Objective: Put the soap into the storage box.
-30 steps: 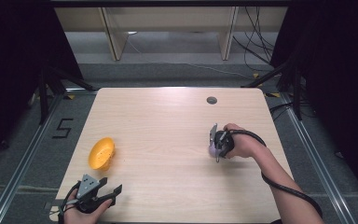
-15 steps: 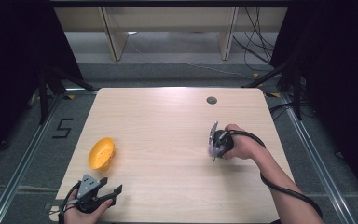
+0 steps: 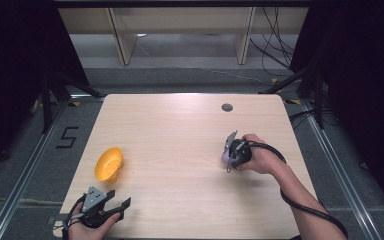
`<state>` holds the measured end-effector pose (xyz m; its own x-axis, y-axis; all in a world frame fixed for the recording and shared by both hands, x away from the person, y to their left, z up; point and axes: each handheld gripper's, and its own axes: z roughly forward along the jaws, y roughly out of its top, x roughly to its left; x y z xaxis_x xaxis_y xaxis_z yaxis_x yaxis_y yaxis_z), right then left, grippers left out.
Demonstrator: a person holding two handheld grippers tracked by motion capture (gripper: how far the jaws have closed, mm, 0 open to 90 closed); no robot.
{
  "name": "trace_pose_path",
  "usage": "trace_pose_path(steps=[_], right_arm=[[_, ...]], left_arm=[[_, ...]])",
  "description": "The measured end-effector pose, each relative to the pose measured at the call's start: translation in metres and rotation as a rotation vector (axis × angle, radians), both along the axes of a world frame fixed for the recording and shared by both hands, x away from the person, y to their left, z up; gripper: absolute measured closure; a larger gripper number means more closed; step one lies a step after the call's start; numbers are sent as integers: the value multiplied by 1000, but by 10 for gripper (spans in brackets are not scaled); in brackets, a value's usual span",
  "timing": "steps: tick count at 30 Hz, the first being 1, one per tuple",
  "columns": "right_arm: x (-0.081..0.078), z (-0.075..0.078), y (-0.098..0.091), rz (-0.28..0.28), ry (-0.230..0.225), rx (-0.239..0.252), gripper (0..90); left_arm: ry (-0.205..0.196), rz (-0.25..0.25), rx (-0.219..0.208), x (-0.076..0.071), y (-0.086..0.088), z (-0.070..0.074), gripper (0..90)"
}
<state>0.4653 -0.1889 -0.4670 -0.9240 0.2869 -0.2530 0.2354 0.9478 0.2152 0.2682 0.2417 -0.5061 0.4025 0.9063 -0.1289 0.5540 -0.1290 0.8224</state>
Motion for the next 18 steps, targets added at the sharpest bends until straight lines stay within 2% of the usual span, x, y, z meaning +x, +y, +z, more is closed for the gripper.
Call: trace_pose_path(steps=[4,6,7,9,12,13,18], right_arm=[[-4,3,1,11,-2,23,503],[-5,4,0,23,1,12,503],[-9,5,0,28,-13,28,503],[-14,7,-2,26,-11,54,503],[-18,9,-4,28,-16,59,503],[-22,11,-6,36,-42,54,503],[-35,17,-12,42,-78,86,503]], left_arm=[[-2,5,3,-1,1,1,337],[-1,5,3,-1,1,0,337],[-1,5,3,-1,1,1,337],[-3,5,-1,0,0,0,338],[1,-2,-1,0,0,0,338],[1,-3,-8,0,0,0,339],[5,0,-6,0,1,0,342]])
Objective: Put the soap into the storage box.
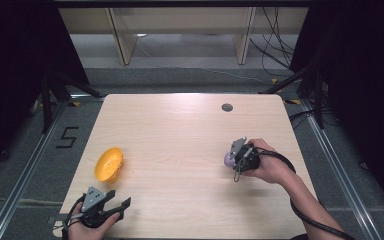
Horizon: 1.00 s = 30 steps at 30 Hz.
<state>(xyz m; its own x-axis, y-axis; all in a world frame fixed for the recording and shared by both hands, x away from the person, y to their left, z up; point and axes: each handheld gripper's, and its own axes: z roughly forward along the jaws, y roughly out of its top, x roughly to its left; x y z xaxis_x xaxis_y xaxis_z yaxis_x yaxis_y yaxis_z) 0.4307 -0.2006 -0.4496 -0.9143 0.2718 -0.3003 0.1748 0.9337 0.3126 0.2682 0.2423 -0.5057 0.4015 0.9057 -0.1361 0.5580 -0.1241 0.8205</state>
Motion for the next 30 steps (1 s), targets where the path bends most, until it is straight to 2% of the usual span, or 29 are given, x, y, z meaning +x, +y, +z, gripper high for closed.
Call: trace_pose_path(steps=[7,12,13,14,15,18,19,20,22,23,24,25,27,28,30], right_arm=[[-16,8,-2,-4,-44,1,503],[-29,17,-1,13,-82,15,503],[-31,18,0,39,-98,14,502],[-34,20,1,20,-92,19,503],[-36,20,2,35,-100,19,502],[-42,21,3,25,-106,26,503],[-45,23,5,53,-125,31,503],[-47,23,6,35,-122,37,502],[-51,24,7,36,-136,44,502],[-52,25,7,62,-143,41,502],[-52,25,7,62,-143,41,502],[-56,26,8,64,-157,47,502],[-58,27,8,63,-163,49,502],[-63,28,8,60,-175,59,502],[-65,28,8,62,-183,61,502]], left_arm=[[1,3,-6,0,-1,-1,341],[-3,3,-9,0,-1,0,341],[-2,1,-8,0,-1,0,342],[0,1,-5,0,0,0,342],[-1,-1,-3,0,0,0,342],[0,-3,-2,1,0,0,343],[-1,-6,-6,1,0,0,343],[-1,-6,-6,1,0,0,343],[0,-5,-5,1,0,1,343],[-1,-6,-8,2,-1,2,342],[-1,-6,-8,2,-1,2,338],[-3,-20,-17,4,-1,5,335],[-2,-16,-20,5,-1,7,333],[-15,-34,-13,9,-2,13,332],[-19,-34,-15,10,-3,15,330]])
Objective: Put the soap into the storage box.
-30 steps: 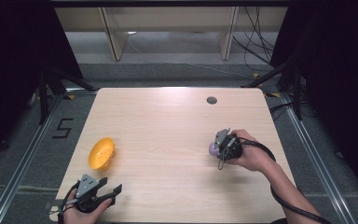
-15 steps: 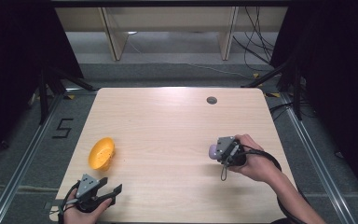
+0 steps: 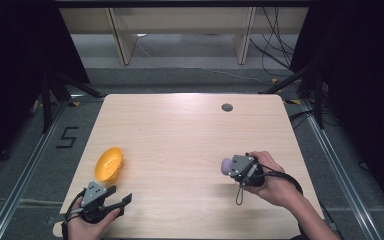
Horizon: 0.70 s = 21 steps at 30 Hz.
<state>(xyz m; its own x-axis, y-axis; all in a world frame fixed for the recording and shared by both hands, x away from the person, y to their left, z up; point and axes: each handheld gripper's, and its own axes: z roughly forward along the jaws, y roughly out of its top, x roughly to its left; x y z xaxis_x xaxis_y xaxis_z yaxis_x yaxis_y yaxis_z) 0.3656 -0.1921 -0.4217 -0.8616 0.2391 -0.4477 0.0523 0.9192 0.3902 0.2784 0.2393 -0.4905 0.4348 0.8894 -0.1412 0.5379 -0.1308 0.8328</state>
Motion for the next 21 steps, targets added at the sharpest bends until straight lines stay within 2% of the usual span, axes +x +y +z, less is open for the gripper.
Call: trace_pose_path(steps=[2,3,5,7,8,9,10,11,14,15,16,17,20,21], right_arm=[[-9,-1,1,-21,-15,4,502],[-8,0,2,11,-26,-8,502],[-11,-1,3,19,-27,-9,502],[-17,-1,6,28,-38,-4,502],[-19,-2,7,28,-46,0,502],[-21,-2,8,33,-45,3,502],[-23,0,9,39,-58,-10,502],[-25,0,10,40,-63,-8,502],[-28,1,12,46,-77,-9,502],[-33,1,15,15,-70,6,502],[-33,1,15,15,-70,6,502],[-33,2,16,56,-86,-8,502],[-35,1,18,59,-88,-7,502],[-38,-1,20,34,-84,-2,503]], left_arm=[[-1,-19,-17,4,-3,5,329],[0,-39,-28,7,-7,8,329],[1,-48,-37,8,-11,10,329],[8,-92,-43,13,-21,17,331],[8,-92,-43,13,-21,17,333],[11,-125,-47,16,-31,22,335],[11,-125,-47,16,-31,22,339],[4,-173,-56,19,-41,28,346],[-3,-201,-69,22,-51,34,378],[-40,-225,-82,24,-61,39,396],[-40,-225,-82,24,-61,39,403],[-23,-252,-71,26,-70,45,406],[-9,-266,-69,28,-79,48,417],[5,-286,-70,31,-86,52,425]])
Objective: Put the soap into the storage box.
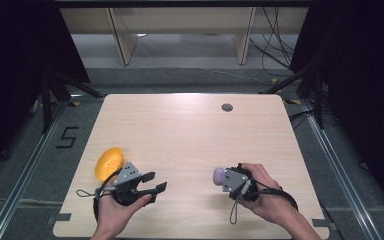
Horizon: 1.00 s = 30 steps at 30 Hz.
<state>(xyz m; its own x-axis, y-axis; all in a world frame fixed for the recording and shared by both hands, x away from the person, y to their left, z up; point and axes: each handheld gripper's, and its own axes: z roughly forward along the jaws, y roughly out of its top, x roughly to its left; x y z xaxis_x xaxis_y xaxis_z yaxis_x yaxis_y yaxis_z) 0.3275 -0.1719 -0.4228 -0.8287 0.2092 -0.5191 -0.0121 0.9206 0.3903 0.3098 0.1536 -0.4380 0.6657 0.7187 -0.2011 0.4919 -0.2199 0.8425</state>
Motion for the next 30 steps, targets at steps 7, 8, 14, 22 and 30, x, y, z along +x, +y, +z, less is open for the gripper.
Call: trace_pose_path(steps=[7,8,14,22,30], right_arm=[[-1,0,6,11,-8,-8,502],[-2,0,8,15,-16,-9,502],[-3,1,11,17,-29,-6,503],[-3,1,14,35,-28,3,502],[-4,1,15,36,-26,5,502]], left_arm=[[20,-51,-26,11,-21,9,407],[24,-67,-32,15,-27,11,396],[40,-117,-51,20,-47,17,372],[102,-191,-91,27,-83,18,334],[128,-197,-90,32,-95,17,330]])
